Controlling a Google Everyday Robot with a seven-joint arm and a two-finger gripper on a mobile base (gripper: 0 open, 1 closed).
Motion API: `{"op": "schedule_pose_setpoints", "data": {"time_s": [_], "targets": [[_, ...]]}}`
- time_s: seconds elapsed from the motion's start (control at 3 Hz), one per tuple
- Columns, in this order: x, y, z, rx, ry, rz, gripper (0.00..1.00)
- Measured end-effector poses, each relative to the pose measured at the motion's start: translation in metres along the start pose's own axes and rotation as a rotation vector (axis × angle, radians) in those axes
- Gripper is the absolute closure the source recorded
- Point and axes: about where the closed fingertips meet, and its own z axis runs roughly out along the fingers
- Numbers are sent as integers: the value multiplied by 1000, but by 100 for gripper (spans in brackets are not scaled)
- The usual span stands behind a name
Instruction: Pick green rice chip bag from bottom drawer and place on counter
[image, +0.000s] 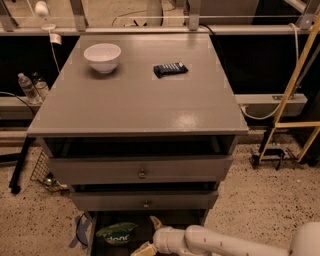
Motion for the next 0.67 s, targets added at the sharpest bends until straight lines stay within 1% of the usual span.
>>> {"op": "schedule_pose_setpoints", "data": {"time_s": [0.33,0.67], "targets": [[-2,4,29,-52,-9,-9,0],[-6,1,57,-88,-21,-15,0]]}}
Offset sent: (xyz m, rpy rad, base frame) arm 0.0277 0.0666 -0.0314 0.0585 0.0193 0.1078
